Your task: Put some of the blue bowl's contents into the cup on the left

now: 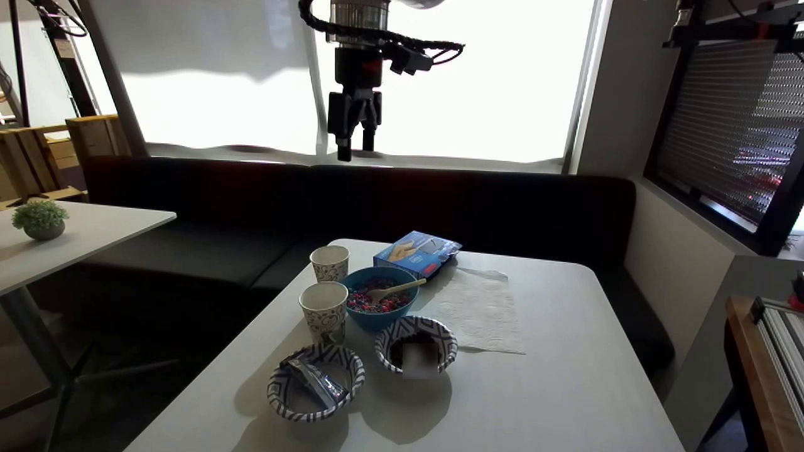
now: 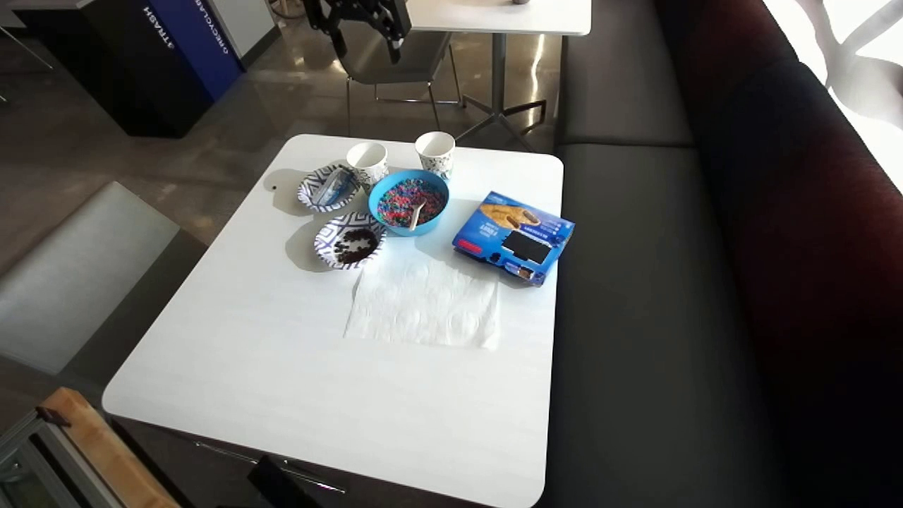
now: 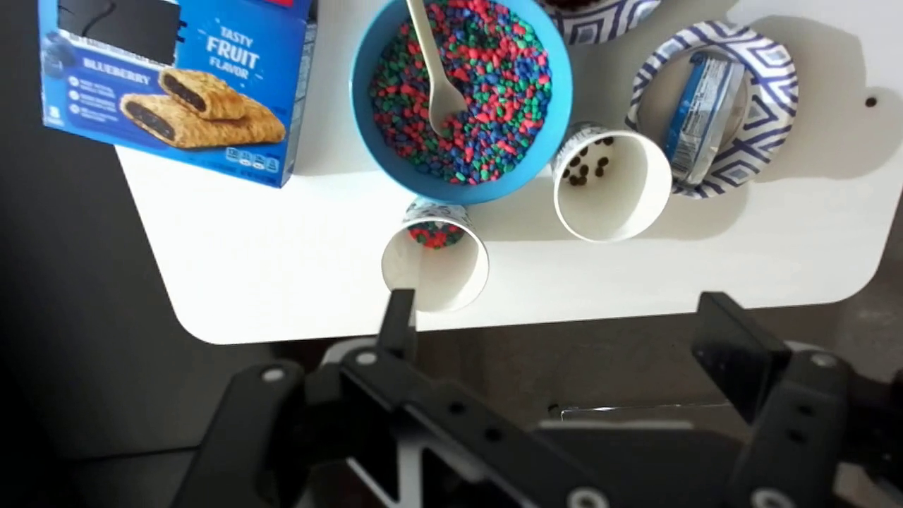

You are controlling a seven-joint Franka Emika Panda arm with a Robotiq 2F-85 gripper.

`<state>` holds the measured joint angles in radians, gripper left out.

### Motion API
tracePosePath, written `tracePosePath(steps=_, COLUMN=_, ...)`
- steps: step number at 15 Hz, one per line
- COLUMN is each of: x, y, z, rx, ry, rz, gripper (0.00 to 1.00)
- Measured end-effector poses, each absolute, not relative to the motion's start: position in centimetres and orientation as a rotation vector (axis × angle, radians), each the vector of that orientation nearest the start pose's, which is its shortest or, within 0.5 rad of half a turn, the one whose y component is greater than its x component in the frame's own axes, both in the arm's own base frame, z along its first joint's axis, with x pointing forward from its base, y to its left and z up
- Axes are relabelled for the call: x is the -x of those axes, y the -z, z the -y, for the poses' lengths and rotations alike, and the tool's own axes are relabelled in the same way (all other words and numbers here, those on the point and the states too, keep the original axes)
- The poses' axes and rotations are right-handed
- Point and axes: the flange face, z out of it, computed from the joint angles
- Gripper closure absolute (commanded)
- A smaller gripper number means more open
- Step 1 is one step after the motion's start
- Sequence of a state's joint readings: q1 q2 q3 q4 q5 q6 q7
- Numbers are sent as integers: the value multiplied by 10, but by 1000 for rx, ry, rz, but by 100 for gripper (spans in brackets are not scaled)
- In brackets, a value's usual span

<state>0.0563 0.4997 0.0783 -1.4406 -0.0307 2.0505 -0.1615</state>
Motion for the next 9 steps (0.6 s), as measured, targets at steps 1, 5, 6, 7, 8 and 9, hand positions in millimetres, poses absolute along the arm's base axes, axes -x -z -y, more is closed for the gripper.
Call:
tracePosePath(steps=1, x=-707, y=-412, z=-77, rx=3096, ry=154, rz=478, gripper=0)
tracePosePath(steps=5, x=-712, y=-413, z=-60, rx=3032, ry=89, rz=570, gripper=0)
tracePosePath(steps=6, x=-713, y=-415, z=-58, rx=3010, ry=74, rz=601, gripper=0)
tracePosePath(steps=7, x=-714, y=-417, z=-56, rx=2983, ry=55, rz=636, gripper=0)
tracePosePath(steps=8, x=-714, y=-419, z=-55, rx=2951, ry=33, rz=673, gripper=0)
tracePosePath(steps=9, x=-715, y=-421, z=-55, rx=2927, ry=15, rz=702, gripper=0)
